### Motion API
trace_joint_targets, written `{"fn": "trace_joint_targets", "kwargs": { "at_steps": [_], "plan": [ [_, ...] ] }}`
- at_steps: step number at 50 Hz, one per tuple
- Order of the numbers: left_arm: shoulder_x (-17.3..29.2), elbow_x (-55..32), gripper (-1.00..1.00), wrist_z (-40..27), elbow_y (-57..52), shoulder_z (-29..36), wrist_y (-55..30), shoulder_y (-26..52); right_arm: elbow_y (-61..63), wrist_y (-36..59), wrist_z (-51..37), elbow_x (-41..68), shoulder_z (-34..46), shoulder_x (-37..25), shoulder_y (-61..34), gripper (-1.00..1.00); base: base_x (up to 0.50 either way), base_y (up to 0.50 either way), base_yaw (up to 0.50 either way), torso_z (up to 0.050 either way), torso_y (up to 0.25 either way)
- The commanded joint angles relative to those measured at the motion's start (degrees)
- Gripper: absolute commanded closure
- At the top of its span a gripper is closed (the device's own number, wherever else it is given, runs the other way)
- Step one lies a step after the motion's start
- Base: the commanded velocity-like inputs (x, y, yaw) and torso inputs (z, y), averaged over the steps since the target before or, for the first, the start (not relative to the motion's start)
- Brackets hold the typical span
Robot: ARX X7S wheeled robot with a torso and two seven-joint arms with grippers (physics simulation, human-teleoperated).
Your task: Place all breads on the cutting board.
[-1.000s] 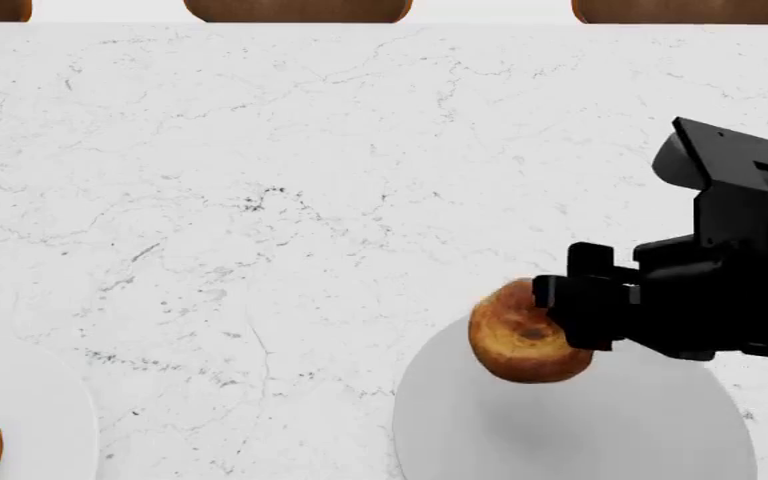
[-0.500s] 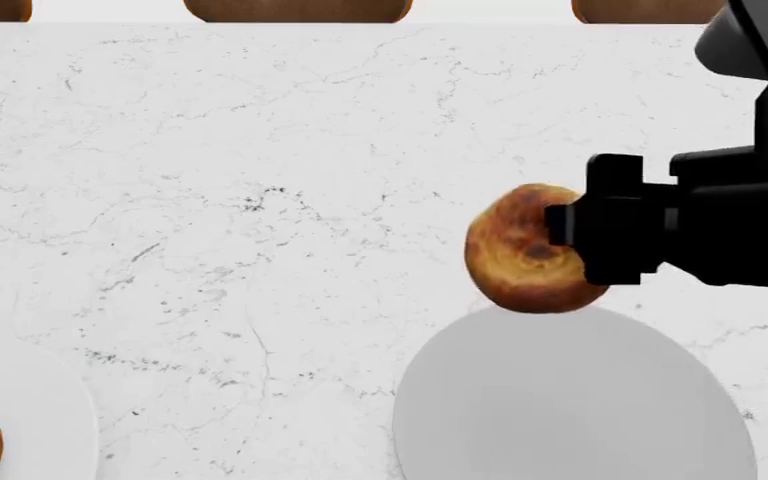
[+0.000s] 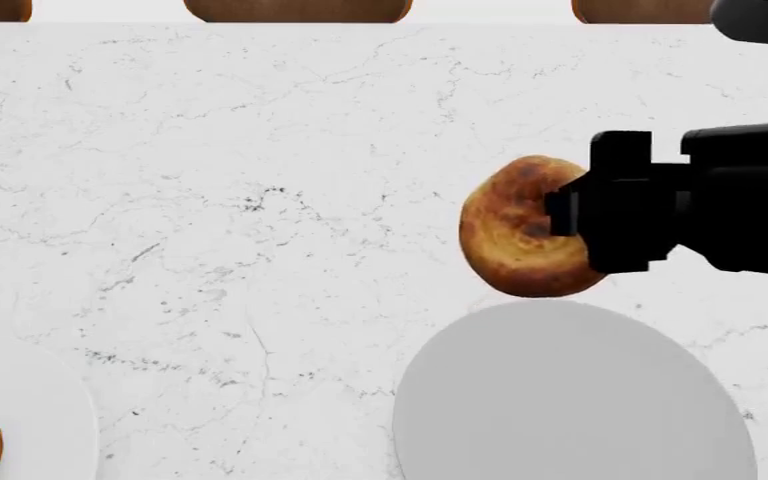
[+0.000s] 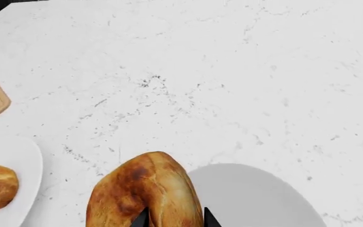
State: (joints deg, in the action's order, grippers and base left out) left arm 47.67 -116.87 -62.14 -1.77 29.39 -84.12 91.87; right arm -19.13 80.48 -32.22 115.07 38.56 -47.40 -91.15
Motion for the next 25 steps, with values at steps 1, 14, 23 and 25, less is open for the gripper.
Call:
{"fn": "trace_joint_targets", "kwargs": {
  "at_steps": [1, 14, 23, 25],
  "plan": [
    [-0.3, -0.5, -1.0, 5.8, 10.6, 9.2, -5.0, 6.3, 1.1, -0.7, 0.3, 0.3, -0.2, -0.3, 0.3, 1.0, 0.0, 0.0, 0.0, 0.0, 0.0],
    [1.4, -5.8, -1.0, 12.4, 15.2, 24.8, -5.4, 13.0, 0.8, -0.7, 0.3, 0.5, 0.6, -0.4, -0.3, 1.0, 0.0, 0.0, 0.0, 0.0, 0.0],
    [3.0, -7.0, -1.0, 18.0, 13.2, 34.6, -5.1, 17.1, 0.4, -0.6, 0.4, 0.5, 1.1, 0.0, -1.2, 1.0, 0.0, 0.0, 0.0, 0.0, 0.0],
    [3.2, -7.2, -1.0, 19.1, 13.1, 36.7, -5.1, 17.8, 0.5, -0.8, 0.4, 0.5, 1.2, -0.1, -1.0, 1.0, 0.0, 0.0, 0.0, 0.0, 0.0]
  ]
}}
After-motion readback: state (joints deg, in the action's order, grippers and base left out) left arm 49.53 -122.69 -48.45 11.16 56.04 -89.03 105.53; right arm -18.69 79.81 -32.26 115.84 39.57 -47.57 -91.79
